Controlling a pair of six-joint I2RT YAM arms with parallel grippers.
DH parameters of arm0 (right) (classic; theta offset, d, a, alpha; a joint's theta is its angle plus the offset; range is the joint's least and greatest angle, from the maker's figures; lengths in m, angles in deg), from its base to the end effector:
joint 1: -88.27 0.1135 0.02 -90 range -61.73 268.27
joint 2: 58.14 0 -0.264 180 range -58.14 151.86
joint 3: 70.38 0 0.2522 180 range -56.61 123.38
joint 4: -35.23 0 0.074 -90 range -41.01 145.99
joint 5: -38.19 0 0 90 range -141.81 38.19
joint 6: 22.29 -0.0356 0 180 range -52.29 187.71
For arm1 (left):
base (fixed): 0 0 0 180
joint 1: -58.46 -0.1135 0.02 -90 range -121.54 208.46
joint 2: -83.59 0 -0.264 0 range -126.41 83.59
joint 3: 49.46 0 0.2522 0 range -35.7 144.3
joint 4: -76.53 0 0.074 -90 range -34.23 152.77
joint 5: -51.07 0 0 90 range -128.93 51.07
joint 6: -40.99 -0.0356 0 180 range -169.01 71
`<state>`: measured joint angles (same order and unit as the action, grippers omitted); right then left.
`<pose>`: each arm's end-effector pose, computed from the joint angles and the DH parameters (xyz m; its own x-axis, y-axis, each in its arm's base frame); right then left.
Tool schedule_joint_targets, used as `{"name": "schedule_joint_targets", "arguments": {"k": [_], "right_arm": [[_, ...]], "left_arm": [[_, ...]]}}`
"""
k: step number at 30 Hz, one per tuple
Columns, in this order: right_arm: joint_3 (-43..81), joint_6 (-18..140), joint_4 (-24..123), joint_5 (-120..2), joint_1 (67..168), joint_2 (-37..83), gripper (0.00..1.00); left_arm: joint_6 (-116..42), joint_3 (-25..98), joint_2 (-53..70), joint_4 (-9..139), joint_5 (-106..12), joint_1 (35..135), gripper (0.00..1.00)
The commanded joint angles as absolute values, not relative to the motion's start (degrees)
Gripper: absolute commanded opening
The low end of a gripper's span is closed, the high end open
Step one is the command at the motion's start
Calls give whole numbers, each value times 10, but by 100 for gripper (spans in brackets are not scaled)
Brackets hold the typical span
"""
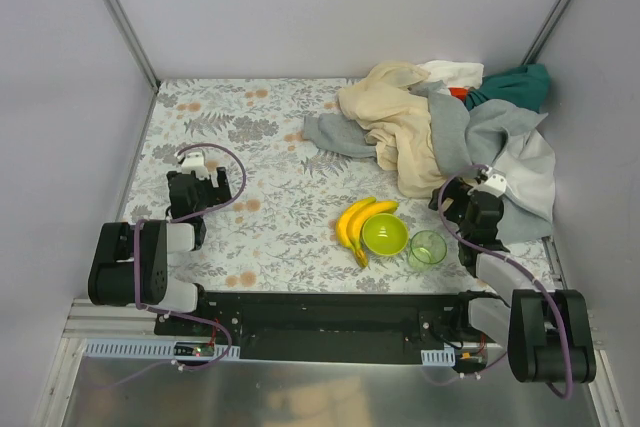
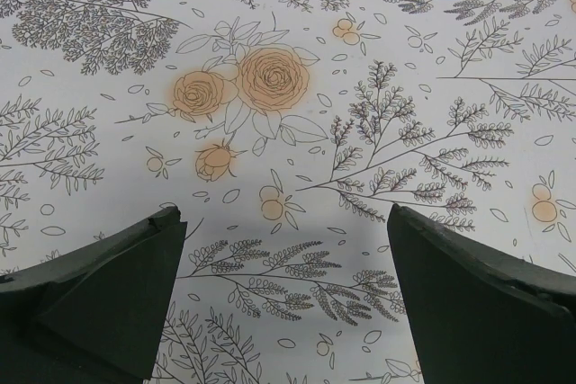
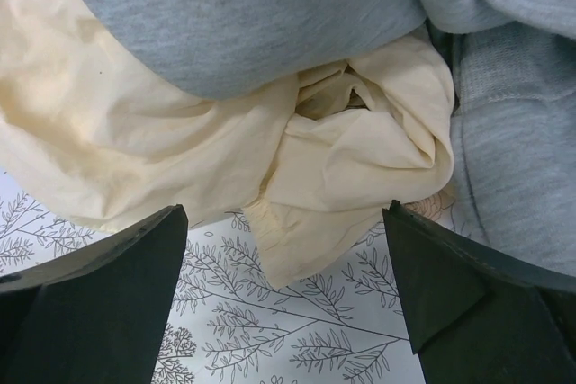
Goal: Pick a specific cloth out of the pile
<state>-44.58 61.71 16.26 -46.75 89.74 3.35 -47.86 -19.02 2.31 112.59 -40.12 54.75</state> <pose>0.2037 0.0021 0.1669 -0.2799 0.0970 -0.9551 0.0886 0.9932 0.0749 0.2447 0.0151 0.1509 -0.2536 -0.0366 -0.9666 -0.0498 0.9985 -0.0247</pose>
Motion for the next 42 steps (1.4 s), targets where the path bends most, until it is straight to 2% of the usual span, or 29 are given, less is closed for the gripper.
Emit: {"name": "schedule_joint_targets", "arguments": {"k": [1, 6, 10, 11, 13, 16, 20, 23, 29, 35, 37, 39, 42], "right_arm": [[-421, 609, 179, -426, 895, -6, 99], [-348, 625, 309, -409, 895, -83, 100], [-251, 633, 430, -454, 892, -117, 99], [-224, 642, 452, -481, 892, -117, 99], [-164, 656, 514, -539, 891, -108, 100], [-59, 663, 586, -608, 893, -71, 100], [44, 669, 661, -625, 919, 5, 99], [92, 702, 669, -545, 972, 76, 99], [259, 775, 773, -427, 1057, 329, 99], [357, 803, 826, -339, 1068, 513, 98], [400, 811, 857, -325, 1066, 564, 84], [460, 812, 905, -315, 1060, 587, 45], [529, 816, 907, -307, 1037, 566, 0]], "left_arm": [[-466, -177, 24, 1134, -399, 551, 100], [-466, -177, 24, 1134, -399, 551, 100], [-469, -175, 27, 1138, -400, 551, 100], [-470, -158, 42, 1102, -402, 551, 100], [-474, -83, 71, 933, -416, 551, 100], [-505, 53, 56, 729, -495, 552, 100], [-494, 197, 12, 538, -600, 559, 100], [-480, 294, -11, 440, -647, 583, 100], [-530, 394, -46, 383, -608, 679, 100], [-521, 509, -119, 339, -620, 720, 100], [-528, 541, -147, 328, -615, 737, 100], [-534, 567, -176, 321, -606, 751, 100], [-543, 605, -210, 310, -604, 774, 100]]}}
